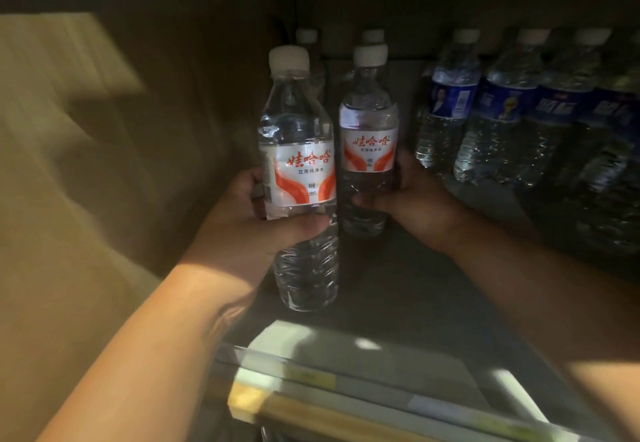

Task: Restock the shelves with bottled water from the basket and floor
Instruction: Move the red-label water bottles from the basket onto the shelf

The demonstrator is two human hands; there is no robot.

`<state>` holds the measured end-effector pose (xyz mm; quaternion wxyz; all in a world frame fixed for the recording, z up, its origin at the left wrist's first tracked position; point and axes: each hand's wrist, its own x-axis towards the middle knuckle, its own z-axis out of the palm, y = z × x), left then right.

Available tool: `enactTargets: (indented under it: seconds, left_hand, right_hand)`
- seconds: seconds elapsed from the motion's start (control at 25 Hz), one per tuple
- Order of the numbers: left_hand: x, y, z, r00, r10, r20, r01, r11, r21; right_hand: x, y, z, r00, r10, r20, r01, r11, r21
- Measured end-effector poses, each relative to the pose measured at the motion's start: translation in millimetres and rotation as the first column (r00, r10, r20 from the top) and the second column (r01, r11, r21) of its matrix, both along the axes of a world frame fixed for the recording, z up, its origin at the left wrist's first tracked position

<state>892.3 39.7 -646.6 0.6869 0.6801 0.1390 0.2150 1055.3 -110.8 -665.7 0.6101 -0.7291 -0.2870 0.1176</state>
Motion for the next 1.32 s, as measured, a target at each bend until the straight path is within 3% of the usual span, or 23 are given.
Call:
enactTargets:
  seconds: [0.68,0.88,0.96,1.12,1.2,1.32]
  left_hand:
    - [6.5,0.4,-5.8,0.999,0.042,-0.002,-0.042,0.999,-0.009]
    - [17.2,-2.4,-4.4,1.0,0.01,-0.005,-0.011,1.0,-0.014]
    - [23.7,-3.8,-2.9,1.0,0.009,0.012,-0.008,1.0,-0.021]
    - [42.3,-2.1,-1.2,0.998,0.02,0.064,-0.017,0.999,-0.046]
    - [51.8,1.4,-1.6,0.996,0.017,0.083,-0.01,0.997,-0.075]
    - [65.0,9.5,-1.7,0.995,0.011,0.103,-0.003,0.997,-0.078]
  right_hand:
    - [26.0,41.8,-11.5,0.953,-0.223,0.204,0.254,0.957,-0.14]
    - [20.0,31.5,-10.0,0.954,-0.262,0.148,0.289,0.932,-0.217]
    - [9.8,18.6,-2.3,0.959,-0.237,0.155,0.266,0.942,-0.204]
    - [-42.7,8.2,8.5,0.992,-0.123,0.005,0.123,0.992,-0.037]
    - [-61.2,14.8,8.4,0.999,-0.035,0.011,0.035,0.999,-0.039]
    - [-65.7,25.8,13.0,0.995,-0.06,0.081,0.068,0.992,-0.103]
